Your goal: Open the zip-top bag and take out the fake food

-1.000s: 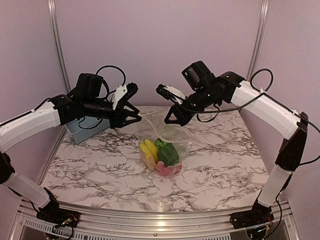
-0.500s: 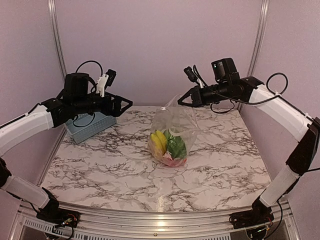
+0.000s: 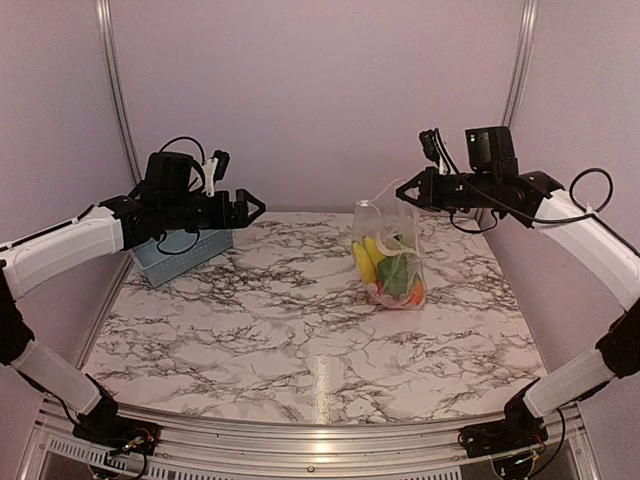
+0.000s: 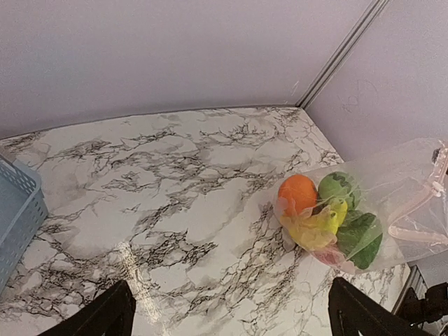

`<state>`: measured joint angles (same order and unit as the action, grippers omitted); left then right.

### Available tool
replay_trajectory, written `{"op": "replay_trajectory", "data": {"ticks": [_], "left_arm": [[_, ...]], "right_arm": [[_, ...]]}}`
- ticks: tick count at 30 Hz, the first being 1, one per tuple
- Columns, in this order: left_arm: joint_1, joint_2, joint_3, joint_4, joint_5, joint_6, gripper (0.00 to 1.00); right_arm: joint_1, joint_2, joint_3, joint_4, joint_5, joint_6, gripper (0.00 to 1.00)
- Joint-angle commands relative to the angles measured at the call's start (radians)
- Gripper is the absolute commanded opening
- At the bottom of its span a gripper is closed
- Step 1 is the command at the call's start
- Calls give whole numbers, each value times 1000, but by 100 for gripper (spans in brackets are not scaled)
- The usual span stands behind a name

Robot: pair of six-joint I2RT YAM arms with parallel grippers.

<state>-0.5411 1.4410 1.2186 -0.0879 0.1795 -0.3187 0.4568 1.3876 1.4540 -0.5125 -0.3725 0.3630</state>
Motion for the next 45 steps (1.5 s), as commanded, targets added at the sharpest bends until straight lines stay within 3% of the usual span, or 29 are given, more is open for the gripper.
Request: {"op": "replay_trajectory", "data": {"ticks": [1, 9, 18, 32, 45], "left_arm": [[6, 71, 49, -74, 73, -102, 99], [-7, 44, -129, 94, 158, -240, 99], [-54, 95, -286, 441, 254, -496, 74], [-155, 380, -162, 690, 320, -591, 52], [-186, 479, -86, 701, 322, -626, 35]], "right_arm": [[39, 47, -105, 142, 69, 106, 0], [170, 280, -32, 295, 29, 181, 0], [190, 420, 42, 398, -58, 248, 0], [191, 374, -90, 499, -132, 295, 0], [177, 341, -123, 503, -139, 290, 0]]}}
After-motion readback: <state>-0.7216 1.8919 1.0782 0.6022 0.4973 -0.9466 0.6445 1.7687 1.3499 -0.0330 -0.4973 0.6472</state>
